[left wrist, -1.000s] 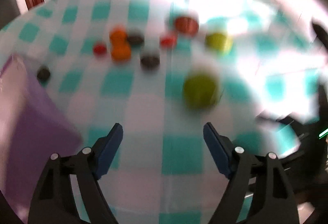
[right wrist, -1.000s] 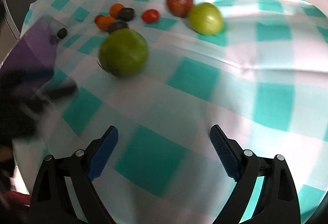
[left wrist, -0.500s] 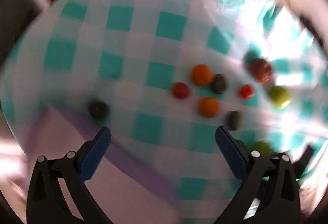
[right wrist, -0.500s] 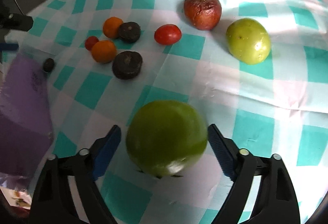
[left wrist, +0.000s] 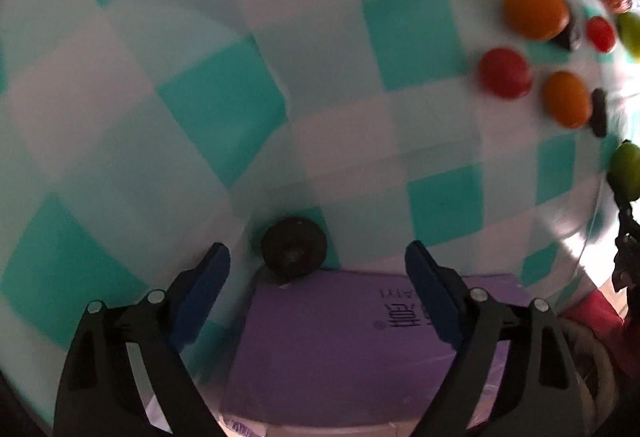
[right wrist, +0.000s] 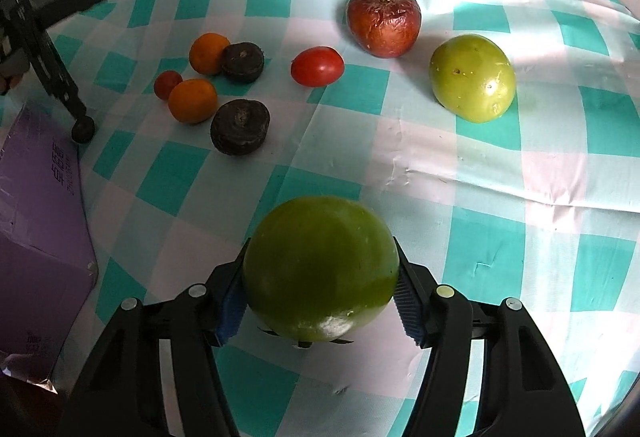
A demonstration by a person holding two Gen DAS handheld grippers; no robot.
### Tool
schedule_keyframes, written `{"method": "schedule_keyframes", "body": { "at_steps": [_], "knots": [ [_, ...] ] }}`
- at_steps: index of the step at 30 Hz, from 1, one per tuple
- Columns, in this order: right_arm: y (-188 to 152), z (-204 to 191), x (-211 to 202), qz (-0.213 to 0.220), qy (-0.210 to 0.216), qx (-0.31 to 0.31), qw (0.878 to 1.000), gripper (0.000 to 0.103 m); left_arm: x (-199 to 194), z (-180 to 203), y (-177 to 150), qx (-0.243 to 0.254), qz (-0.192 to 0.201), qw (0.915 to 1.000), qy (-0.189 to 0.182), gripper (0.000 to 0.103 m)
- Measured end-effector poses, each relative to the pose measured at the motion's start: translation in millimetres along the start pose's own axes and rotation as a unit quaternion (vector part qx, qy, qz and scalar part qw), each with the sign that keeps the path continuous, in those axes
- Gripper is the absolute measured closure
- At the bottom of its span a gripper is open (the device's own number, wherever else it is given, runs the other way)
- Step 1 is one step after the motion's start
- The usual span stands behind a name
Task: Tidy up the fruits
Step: 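Grasp the large green tomato with the right gripper while the left grasps a dark fruit, then carry the green tomato and dark fruit with both grippers into the purple box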
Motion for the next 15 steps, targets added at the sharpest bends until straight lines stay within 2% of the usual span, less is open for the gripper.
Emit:
{"method": "schedule_keyframes", "body": {
  "at_steps": [3, 5, 6, 7, 8, 12, 13, 15],
  "knots": [
    [0, 1, 0, 0.002, -0.001, 0.0, 1.0, 0.041, 14, -5, -6, 0.013, -0.029, 0.9995, 0.007, 0.023],
    [-1, 1, -1, 0.002, -0.004, -0.003, 1.0, 0.041, 20, -11, -7, 0.01, -0.037, 0.9992, 0.007, 0.034],
    [-1, 1, -1, 0.002, -0.005, -0.005, 1.0, 0.041, 21, -17, -8, 0.007, -0.039, 0.9991, 0.013, 0.037],
    [-2, 0, -1, 0.003, -0.005, -0.006, 1.0, 0.041, 22, -20, -9, 0.004, -0.04, 0.9991, 0.014, 0.045],
    [-2, 0, -1, 0.003, -0.005, -0.006, 1.0, 0.041, 21, -24, -9, -0.002, -0.039, 0.9992, 0.007, 0.049],
    [-2, 1, -2, 0.002, -0.007, -0.007, 1.0, 0.041, 2, -37, -13, 0.009, -0.034, 0.9994, 0.003, 0.054],
    [-2, 1, -2, 0.002, -0.007, -0.006, 1.0, 0.042, -4, -38, -11, 0.012, -0.029, 0.9995, 0.002, 0.062],
    [-1, 0, -2, 0.002, -0.006, -0.007, 1.0, 0.043, -11, -43, -8, 0.015, -0.009, 0.9997, 0.017, 0.062]
  ]
}}
Point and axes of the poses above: each gripper's, at about its wrist camera, not at the fingertips, and x roughly the way its jaws point, z to its right, y to its top, the point moved 7 cm from there along x, roughly the way its jaws point, and after that the axes turned 8 degrees about x, right-handed, at the moved point
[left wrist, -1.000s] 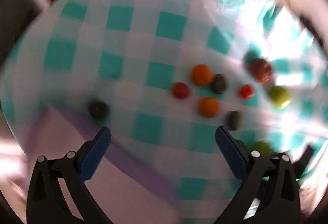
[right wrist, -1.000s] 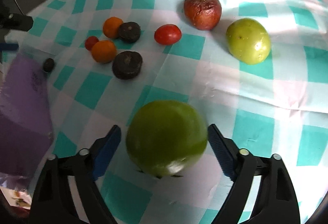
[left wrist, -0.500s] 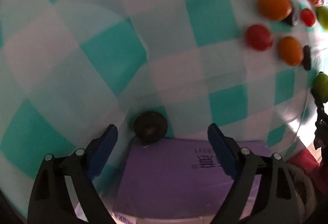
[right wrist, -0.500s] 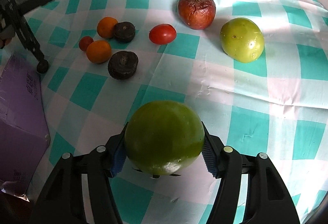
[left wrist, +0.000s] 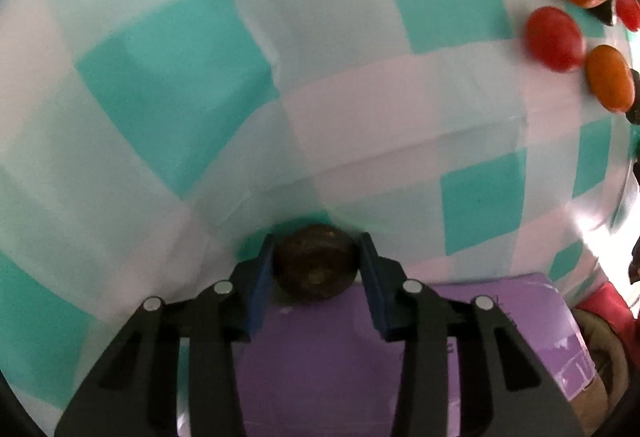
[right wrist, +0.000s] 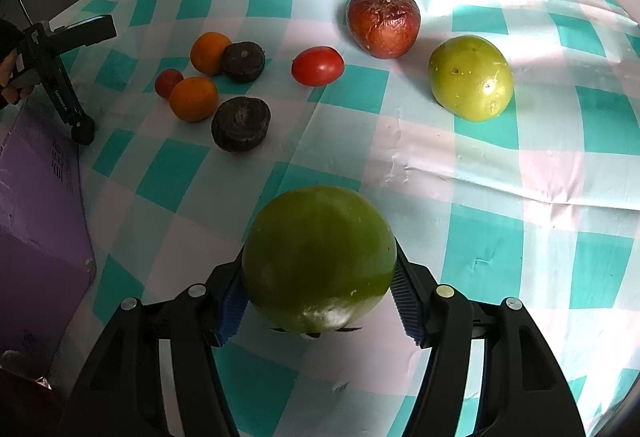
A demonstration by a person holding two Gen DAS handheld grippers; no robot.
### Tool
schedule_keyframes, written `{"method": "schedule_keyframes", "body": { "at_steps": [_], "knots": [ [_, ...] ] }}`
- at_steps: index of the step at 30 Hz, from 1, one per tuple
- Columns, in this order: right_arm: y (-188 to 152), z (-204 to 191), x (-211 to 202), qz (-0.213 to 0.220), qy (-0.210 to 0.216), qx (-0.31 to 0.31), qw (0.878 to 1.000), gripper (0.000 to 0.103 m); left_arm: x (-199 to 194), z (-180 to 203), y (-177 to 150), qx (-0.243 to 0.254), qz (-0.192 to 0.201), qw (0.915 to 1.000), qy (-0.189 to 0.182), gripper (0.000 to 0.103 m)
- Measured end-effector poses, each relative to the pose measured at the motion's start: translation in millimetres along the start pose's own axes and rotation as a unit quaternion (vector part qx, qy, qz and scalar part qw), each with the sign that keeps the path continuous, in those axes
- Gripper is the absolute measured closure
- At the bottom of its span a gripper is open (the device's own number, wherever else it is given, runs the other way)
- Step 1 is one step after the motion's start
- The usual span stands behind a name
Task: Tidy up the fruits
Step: 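Carry the green tomato and dark fruit with both grippers into the purple box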
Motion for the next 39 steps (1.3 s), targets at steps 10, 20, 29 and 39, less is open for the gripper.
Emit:
{"method": "schedule_keyframes", "body": {
  "at_steps": [10, 20, 29, 39],
  "knots": [
    [-1, 1, 0, -0.005, 0.007, -0.002, 1.0, 0.044, -64, 23, 3, -0.003, 0.081, 0.9962, -0.031, 0.062],
    [-11, 22, -10, -0.015, 0.002, 0.014, 1.0, 0.044, -141, 90, 4, -0.02, 0.206, 0.9754, -0.077, 0.062],
    [-36, 62, -30, -0.043, 0.005, -0.022, 0.999, 0.044, -158, 153, -59, -0.126, 0.322, 0.9285, -0.135, 0.062],
    [-85, 128, -79, -0.071, 0.033, -0.038, 0.996, 0.044, -143, 260, -137, -0.165, 0.375, 0.9059, -0.109, 0.062]
  ]
}}
Point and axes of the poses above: each gripper's, at about its wrist camera, not at the fingertips, and x roughly the way its jaws point, z to its right, y to its top, the point moved 7 cm from there along x, roughly the way its jaws point, and after that the axes turned 8 degrees about x, right-handed, at the moved point
